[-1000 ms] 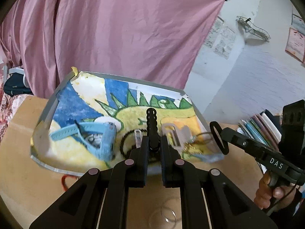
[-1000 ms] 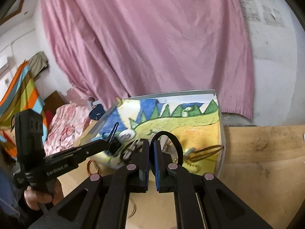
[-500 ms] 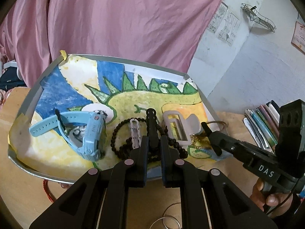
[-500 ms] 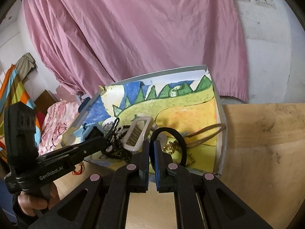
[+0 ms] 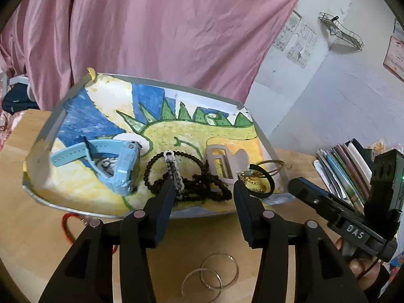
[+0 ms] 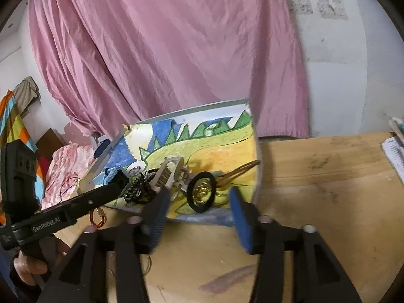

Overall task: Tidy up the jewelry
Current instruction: 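Lower the keychain into the tray with the left tool while the right tool releases the hair tie, then withdraw both open tools from the tray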

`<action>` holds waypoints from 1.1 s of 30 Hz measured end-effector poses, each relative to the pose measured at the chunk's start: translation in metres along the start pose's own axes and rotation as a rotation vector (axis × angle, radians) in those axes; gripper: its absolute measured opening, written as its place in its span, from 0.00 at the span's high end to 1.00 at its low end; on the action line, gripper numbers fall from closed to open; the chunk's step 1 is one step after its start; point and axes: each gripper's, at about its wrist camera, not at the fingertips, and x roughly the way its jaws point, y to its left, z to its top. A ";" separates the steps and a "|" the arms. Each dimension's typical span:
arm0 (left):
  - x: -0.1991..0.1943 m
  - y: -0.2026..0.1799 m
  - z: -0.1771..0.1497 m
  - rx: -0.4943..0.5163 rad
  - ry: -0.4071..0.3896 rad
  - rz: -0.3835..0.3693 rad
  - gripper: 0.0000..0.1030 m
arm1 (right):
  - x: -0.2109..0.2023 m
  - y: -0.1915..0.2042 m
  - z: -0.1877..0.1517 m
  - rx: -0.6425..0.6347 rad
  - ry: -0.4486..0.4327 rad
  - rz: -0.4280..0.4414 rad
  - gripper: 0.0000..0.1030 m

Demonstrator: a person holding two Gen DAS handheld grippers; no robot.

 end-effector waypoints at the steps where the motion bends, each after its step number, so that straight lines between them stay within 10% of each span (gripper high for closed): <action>1: -0.005 -0.002 -0.001 0.006 -0.007 0.012 0.47 | -0.007 0.000 -0.002 -0.008 -0.015 -0.004 0.32; 4: -0.023 -0.008 -0.005 0.019 -0.048 0.041 0.26 | -0.022 0.002 -0.007 -0.034 -0.047 -0.024 0.23; 8: -0.048 -0.019 -0.011 0.057 -0.098 0.058 0.25 | -0.043 0.005 -0.016 -0.052 -0.091 -0.013 0.00; 11: -0.066 -0.026 -0.020 0.089 -0.133 0.072 0.09 | -0.058 0.011 -0.023 -0.079 -0.128 -0.006 0.00; 33: -0.163 0.005 -0.133 0.147 -0.355 0.247 0.01 | -0.113 0.066 -0.107 -0.208 -0.233 -0.054 0.00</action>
